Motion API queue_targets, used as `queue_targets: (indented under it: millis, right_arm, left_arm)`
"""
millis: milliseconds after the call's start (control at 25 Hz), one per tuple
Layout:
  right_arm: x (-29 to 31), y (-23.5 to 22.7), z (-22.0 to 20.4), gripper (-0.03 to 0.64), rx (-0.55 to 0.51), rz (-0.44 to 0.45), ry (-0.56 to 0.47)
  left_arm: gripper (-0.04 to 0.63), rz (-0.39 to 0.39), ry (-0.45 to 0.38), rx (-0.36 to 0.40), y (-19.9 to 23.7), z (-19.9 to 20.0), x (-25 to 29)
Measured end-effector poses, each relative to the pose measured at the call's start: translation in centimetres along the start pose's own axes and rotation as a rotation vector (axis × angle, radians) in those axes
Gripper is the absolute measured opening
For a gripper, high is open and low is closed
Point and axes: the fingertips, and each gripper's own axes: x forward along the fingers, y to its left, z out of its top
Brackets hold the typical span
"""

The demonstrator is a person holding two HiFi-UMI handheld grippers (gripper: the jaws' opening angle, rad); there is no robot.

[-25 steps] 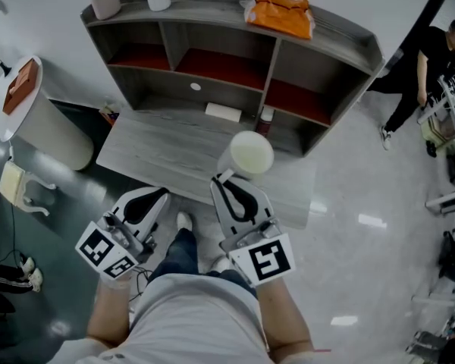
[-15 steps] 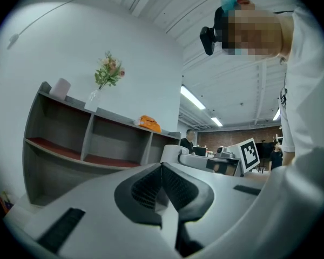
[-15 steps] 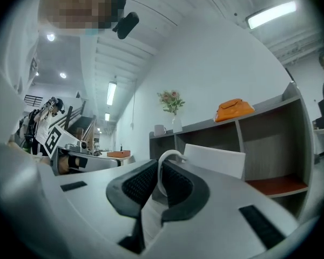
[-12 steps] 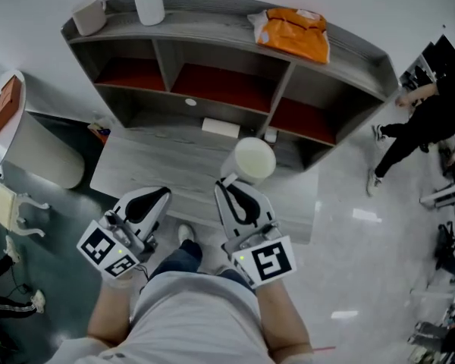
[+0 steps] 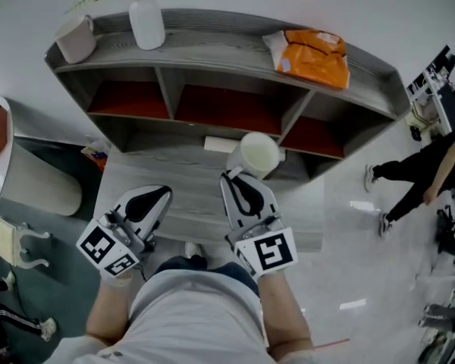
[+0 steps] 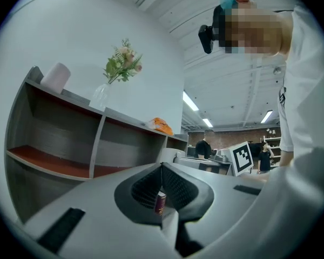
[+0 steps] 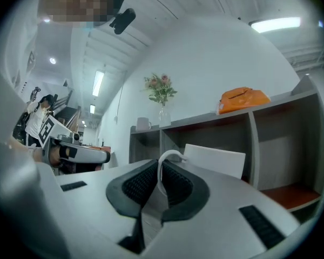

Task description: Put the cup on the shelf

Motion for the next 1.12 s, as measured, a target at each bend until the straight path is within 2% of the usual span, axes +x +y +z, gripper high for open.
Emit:
queue_targets:
  millis: [240, 520, 840, 1120]
  right_arm:
    - [3.7, -2.0, 0.3, 0.035, -0.049, -0.058, -0.004]
    - [6.2, -6.1, -1.3, 0.035, -0.089, -0.072, 0.044]
    - [8.1, -11.0, -3.0, 0.035, -0.076, -0.084, 0.109]
    - [9.5, -13.2, -4.9, 0.035, -0.073, -0.079, 0.155]
  left_arm:
    - [0.015, -0.058, 0.02, 0.012, 2.3, 0.5, 0.1]
    - [0.016, -0.063, 0.039, 0.001, 3.5, 0.5, 0.9]
    - [0.016, -0.019, 0.062, -0.019, 3.9, 0.4, 2.8]
    - [0.015, 0.055, 0.064, -0.056, 4.7, -0.2, 3.5]
